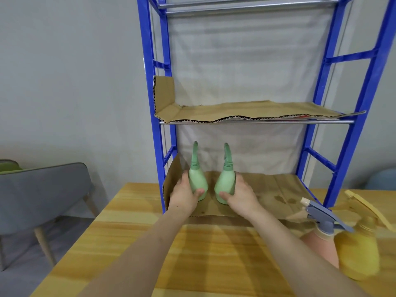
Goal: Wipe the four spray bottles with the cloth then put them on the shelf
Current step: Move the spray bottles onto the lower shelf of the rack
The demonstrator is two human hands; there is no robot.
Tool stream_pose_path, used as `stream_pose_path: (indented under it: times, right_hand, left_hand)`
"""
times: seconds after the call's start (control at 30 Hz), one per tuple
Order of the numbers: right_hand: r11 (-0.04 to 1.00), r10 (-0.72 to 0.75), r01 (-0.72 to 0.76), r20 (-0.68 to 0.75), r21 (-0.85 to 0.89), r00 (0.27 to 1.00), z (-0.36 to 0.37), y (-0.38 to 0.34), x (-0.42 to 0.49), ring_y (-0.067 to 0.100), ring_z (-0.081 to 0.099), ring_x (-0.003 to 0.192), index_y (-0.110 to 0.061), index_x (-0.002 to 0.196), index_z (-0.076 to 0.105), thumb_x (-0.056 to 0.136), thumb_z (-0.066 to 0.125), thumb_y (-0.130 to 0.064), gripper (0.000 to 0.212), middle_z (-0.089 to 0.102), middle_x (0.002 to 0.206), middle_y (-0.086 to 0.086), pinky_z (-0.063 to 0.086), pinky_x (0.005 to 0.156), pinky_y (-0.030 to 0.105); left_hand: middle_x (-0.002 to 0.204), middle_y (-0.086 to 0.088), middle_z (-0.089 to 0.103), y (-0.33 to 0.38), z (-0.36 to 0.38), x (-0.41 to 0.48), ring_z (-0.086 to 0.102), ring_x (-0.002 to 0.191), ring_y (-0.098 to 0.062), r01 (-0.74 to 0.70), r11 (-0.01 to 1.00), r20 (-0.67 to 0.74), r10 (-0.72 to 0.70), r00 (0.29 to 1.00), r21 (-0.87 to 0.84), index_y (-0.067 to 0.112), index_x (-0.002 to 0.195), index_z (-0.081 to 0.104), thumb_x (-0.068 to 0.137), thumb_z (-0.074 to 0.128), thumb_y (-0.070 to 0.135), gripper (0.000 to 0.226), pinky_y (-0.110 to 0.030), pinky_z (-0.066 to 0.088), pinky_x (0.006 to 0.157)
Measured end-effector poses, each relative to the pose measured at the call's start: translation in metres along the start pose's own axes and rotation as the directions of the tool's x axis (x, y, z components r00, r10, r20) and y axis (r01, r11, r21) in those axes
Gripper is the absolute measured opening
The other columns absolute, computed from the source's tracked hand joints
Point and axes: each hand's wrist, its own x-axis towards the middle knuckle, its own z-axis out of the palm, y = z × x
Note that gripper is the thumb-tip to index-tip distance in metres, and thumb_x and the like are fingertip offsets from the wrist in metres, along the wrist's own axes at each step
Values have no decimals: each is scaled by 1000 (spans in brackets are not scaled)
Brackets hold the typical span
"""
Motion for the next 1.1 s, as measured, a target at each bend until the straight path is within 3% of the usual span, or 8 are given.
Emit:
stream_pose_path:
  times: [0.2, 0.43, 1.1]
  right_hand:
    - [999, -18, 16, -63, -28, 998, 10, 2, 4, 29, 53, 130, -19, 156, 29, 88, 79, -36, 86, 54, 143, 8, 47, 104, 43]
    - [998, -53, 50, -85, -38, 995, 11, 9, 3, 28, 55, 127, -22, 154, 33, 87, 79, -40, 82, 57, 140, 6, 48, 100, 42]
    - [999, -53, 53, -55, -15, 997, 9, 14, 7, 28, 53, 131, -23, 156, 30, 88, 78, -41, 85, 56, 143, 5, 46, 105, 43]
  left_hand:
    - [153, -7, 47, 3, 6, -6, 58, 128, -31, 8, 999, -25, -7, 1000, 53, 22, 161, 16, 97, 66, 41, 83, -51, 53, 101]
    - [157, -6, 43, 1, 4, -8, 57, 130, -31, -3, 997, -13, 4, 1000, 80, 21, 162, 14, 98, 65, 42, 84, -50, 53, 101]
    - [152, -5, 49, -1, 1, -3, 58, 129, -29, -8, 1000, 33, 7, 999, 18, 25, 159, 20, 96, 69, 36, 81, -51, 53, 103]
